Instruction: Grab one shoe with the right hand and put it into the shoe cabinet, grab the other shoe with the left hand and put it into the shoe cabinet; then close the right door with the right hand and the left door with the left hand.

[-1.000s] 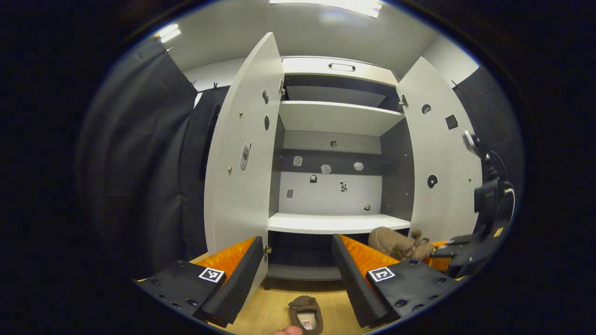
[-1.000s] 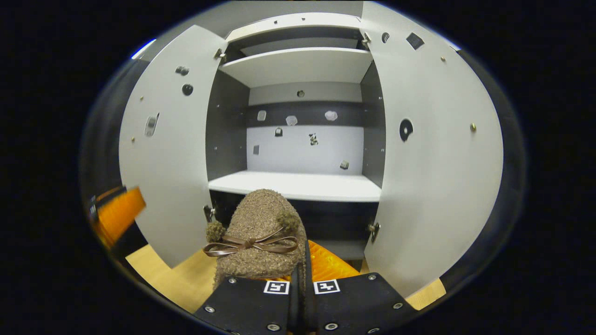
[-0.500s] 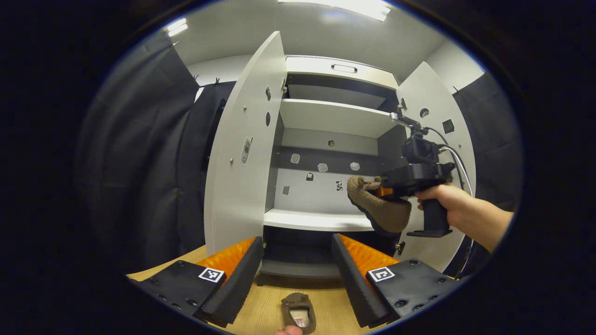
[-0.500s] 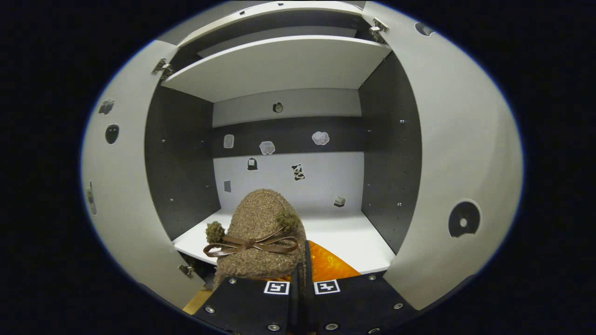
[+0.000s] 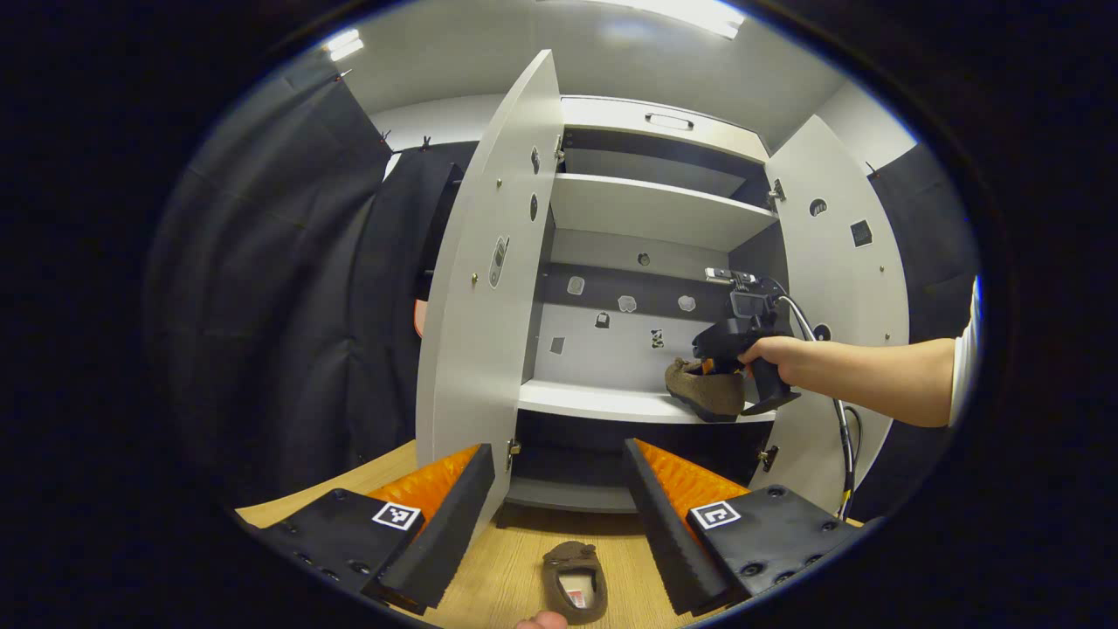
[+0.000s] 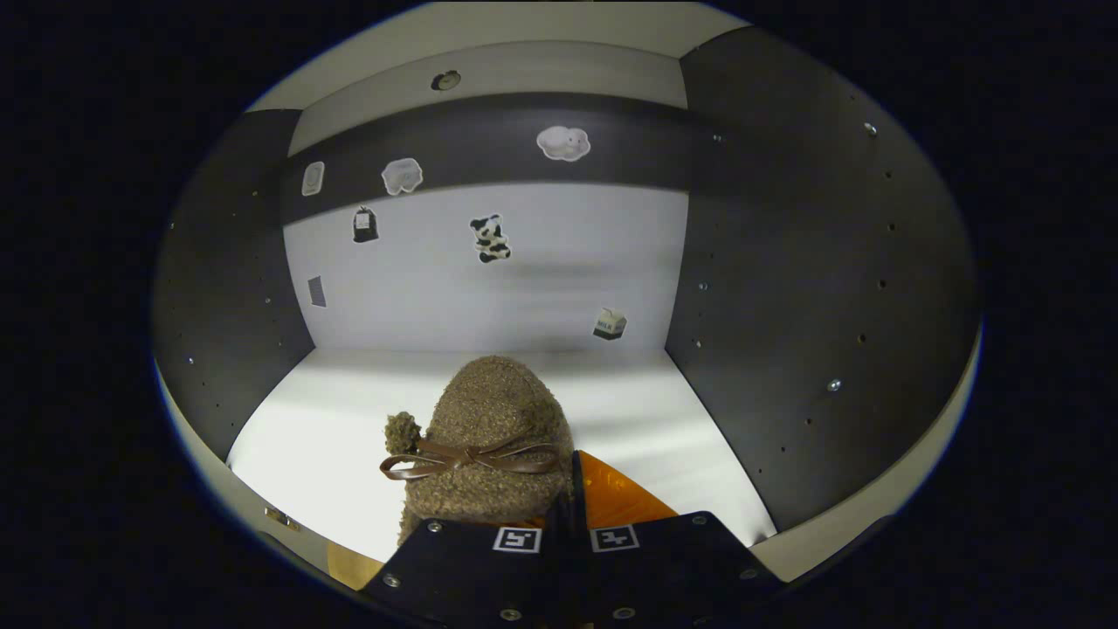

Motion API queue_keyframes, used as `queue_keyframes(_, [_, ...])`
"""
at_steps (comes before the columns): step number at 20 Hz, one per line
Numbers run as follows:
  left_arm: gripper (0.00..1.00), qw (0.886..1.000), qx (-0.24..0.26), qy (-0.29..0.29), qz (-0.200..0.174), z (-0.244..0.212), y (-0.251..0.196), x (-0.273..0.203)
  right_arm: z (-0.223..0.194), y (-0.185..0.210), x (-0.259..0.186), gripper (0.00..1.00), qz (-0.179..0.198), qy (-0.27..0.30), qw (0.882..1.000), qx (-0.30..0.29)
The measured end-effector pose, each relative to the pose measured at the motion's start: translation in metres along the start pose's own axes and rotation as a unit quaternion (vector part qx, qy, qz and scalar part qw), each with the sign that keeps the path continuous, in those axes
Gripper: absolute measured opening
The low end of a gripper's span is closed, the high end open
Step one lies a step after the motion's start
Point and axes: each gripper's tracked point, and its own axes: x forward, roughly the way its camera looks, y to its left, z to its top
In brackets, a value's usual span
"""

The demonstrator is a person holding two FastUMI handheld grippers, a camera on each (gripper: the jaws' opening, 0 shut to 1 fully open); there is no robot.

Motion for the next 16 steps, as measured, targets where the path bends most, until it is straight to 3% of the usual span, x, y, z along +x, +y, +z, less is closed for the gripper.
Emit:
queue_keyframes(3, [0.97, 1.0, 0.001, -0.002, 0.003, 0.001, 0.001, -0.002, -0.003, -0.004, 0.006, 0.08, -0.004, 0.01, 1.0, 0.009])
queue_keyframes(6, [0.96, 1.0, 0.005, -0.004, 0.004, 0.003, 0.002, -0.001, -0.005, -0.008, 0.003, 0.19, 0.0, 0.014, 1.0, 0.007])
queue_keyframes(9, [0.96, 1.0, 0.009, -0.004, 0.006, 0.003, 0.003, -0.002, -0.003, -0.015, -0.006, 0.43, 0.004, 0.012, 1.0, -0.003])
queue_keyframes(10, [0.96, 1.0, 0.009, -0.003, 0.006, 0.002, 0.003, -0.001, -0.001, -0.013, -0.013, 0.59, 0.014, 0.01, 1.0, -0.003])
queue_keyframes(12, [0.96, 1.0, 0.008, -0.002, 0.005, 0.002, 0.001, -0.002, 0.005, -0.006, -0.032, 0.71, 0.038, -0.004, 0.999, -0.005])
queue_keyframes(16, [0.96, 1.0, 0.009, -0.004, 0.004, 0.004, -0.001, -0.002, 0.019, 0.007, -0.086, 0.84, 0.069, -0.068, 0.995, -0.034])
